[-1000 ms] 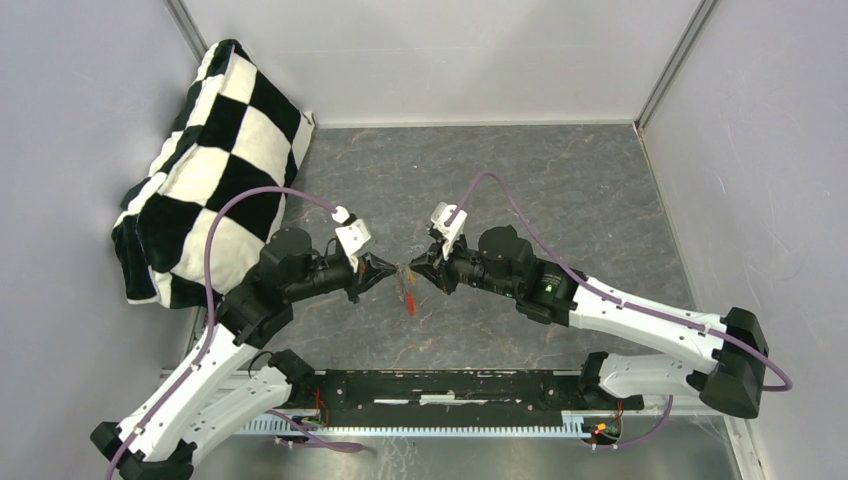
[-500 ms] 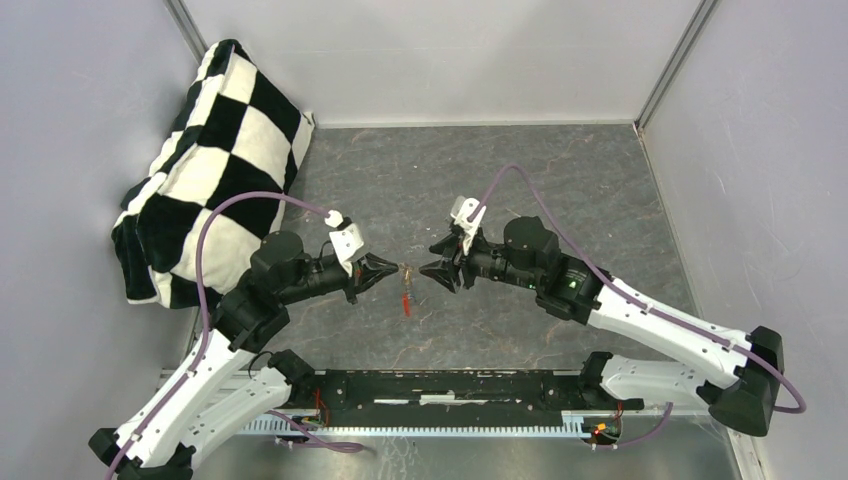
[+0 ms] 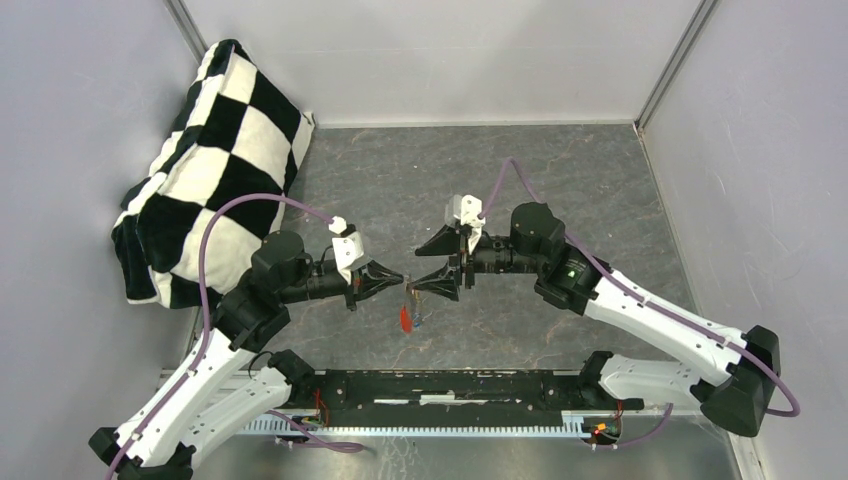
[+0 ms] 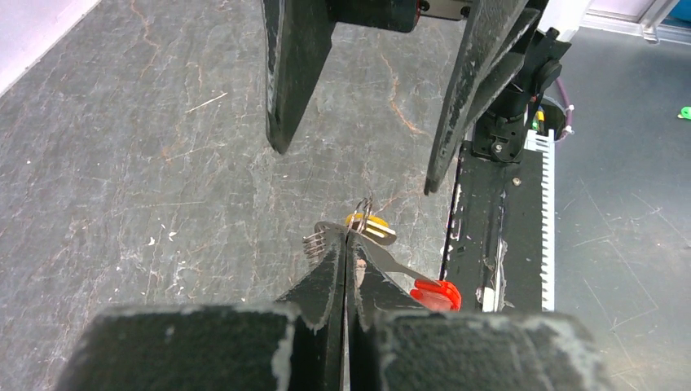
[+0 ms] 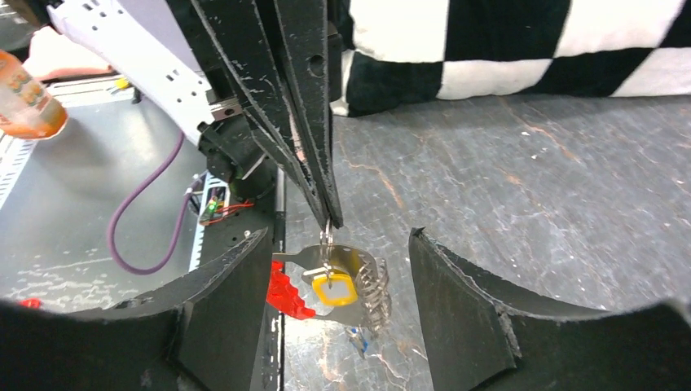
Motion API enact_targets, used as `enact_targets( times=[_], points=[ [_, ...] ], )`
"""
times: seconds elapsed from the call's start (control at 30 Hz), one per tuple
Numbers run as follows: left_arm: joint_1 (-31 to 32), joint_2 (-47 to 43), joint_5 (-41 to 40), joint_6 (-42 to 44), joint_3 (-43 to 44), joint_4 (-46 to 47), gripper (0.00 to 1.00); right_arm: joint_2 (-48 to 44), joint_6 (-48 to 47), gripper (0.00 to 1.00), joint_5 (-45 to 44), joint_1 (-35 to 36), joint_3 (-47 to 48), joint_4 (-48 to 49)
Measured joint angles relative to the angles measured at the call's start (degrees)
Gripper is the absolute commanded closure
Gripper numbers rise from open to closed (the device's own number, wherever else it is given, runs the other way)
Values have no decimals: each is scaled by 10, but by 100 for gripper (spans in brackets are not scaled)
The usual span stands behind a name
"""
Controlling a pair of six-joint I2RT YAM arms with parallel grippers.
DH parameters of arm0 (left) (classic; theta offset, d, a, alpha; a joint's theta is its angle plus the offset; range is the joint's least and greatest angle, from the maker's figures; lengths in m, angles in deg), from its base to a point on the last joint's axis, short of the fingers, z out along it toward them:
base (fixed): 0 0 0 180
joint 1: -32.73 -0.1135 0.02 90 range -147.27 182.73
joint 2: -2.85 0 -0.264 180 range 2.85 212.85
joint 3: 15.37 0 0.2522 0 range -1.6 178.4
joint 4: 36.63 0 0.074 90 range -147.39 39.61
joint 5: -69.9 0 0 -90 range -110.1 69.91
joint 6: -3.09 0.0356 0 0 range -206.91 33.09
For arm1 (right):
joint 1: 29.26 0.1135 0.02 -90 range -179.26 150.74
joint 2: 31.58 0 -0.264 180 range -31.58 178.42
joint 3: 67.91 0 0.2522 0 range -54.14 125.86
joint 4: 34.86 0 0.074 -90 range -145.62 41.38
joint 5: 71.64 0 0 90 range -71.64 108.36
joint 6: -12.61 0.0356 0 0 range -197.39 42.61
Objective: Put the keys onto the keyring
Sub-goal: Insert the key onto the keyring.
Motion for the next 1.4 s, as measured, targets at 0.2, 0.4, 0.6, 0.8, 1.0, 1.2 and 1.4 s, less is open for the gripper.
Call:
enact_targets(
  times=[0.2,0.4,0.6,0.8,1.0,1.2,1.4],
  points=[
    [0,0,9,0,0,0,98,21,1,48,45,-2,0,6],
    [0,0,10,1,0,0,98,41,2,76,73,-3,1,9],
    [0,-2,9,1,0,-2,98,61,-1,99,88,-3,13,-5],
    [0,8,12,37,5,-19,64,71,-26,99,72,-2,64,-82],
    [0,61,19,116,42,-98,63,116,-83,99,36,10,169,-209],
    [0,89,21,168,69,-141,58,157,-129,99,10,33,234,-307],
    [0,79,22,198,79,-167,45,169,-153,99,2,35,264,-371]
  ],
)
